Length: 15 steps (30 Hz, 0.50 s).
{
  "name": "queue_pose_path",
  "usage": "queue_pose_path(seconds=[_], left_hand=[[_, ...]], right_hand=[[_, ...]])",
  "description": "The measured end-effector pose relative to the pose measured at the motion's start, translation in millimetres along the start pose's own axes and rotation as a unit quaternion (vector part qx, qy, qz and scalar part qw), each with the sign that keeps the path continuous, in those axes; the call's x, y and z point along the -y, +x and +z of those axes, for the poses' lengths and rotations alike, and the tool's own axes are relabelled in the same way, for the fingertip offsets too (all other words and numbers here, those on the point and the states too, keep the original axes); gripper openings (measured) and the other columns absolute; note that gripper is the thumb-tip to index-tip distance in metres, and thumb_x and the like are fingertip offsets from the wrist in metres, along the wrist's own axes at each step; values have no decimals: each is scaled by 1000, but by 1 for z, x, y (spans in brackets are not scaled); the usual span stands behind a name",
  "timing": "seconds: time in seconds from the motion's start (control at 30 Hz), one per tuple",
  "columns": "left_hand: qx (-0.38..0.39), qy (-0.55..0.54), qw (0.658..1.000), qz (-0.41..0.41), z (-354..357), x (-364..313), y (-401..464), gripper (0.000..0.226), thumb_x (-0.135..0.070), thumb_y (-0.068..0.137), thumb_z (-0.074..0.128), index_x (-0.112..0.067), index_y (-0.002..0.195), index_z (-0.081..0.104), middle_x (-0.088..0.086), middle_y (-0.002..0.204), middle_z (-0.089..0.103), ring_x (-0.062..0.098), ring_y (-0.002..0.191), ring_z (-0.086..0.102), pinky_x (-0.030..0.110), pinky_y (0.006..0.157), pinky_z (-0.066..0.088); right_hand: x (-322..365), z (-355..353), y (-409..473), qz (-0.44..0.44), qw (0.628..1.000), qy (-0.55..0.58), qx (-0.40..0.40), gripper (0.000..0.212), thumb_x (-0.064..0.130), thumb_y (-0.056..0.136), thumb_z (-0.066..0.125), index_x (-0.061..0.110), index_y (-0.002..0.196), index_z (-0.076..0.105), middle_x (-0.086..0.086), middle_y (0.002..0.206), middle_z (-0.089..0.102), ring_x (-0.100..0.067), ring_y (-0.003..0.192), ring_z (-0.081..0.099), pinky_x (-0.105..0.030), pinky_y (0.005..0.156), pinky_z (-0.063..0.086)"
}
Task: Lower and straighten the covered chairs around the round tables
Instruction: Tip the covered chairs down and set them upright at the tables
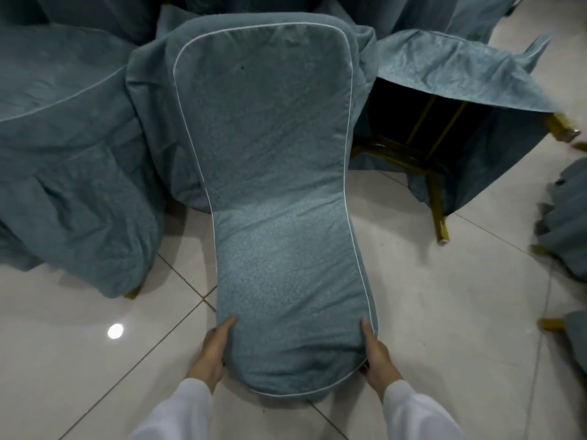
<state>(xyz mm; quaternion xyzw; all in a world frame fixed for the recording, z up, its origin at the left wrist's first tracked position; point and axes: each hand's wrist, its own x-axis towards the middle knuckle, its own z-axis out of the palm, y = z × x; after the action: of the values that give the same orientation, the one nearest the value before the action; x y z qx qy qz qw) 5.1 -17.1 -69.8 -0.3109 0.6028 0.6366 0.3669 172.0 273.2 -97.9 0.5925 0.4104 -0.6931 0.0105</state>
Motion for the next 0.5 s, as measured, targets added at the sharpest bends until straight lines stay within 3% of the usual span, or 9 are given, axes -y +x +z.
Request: queue_pose_path(seconds=[0.1,0.13,0.2,0.3,0.5], left_hand=[[-39,40,998,37,-8,-3,-3,106,-69,69,79,-1,143,46,14,128,65,31,102,66,40,90,57],[-36,47,997,44,-11,-4,-6,109,-72,65,79,-3,143,47,13,128,66,31,103,67,42,92,57],[-26,60,996,59,-9,-10,-26,98,-69,69,78,-4,138,54,11,122,69,29,102,68,40,92,57],[-40,77,992,91,0,-18,-56,89,-71,71,76,-12,136,57,5,119,70,24,101,70,38,90,58],[-110,105,981,118,8,-45,-125,80,-81,63,72,-20,114,68,1,106,74,23,92,71,44,90,59]], right_hand=[[5,1,-17,-17,999,-42,-22,101,85,50,81,5,110,62,-15,106,74,-37,94,73,-46,82,63],[9,1,-27,-29,996,-65,-49,96,88,49,78,8,101,65,-14,102,74,-36,91,72,-45,81,63],[22,1,-49,-68,986,-107,-106,87,94,54,67,15,90,65,-10,97,71,-34,89,70,-46,86,60],[41,-2,-76,-107,971,-136,-165,84,95,64,59,18,100,68,-11,98,69,-34,90,68,-47,90,57],[74,-6,-155,-126,978,-49,-162,53,64,80,75,11,86,71,-8,88,72,-25,80,68,-35,77,53]])
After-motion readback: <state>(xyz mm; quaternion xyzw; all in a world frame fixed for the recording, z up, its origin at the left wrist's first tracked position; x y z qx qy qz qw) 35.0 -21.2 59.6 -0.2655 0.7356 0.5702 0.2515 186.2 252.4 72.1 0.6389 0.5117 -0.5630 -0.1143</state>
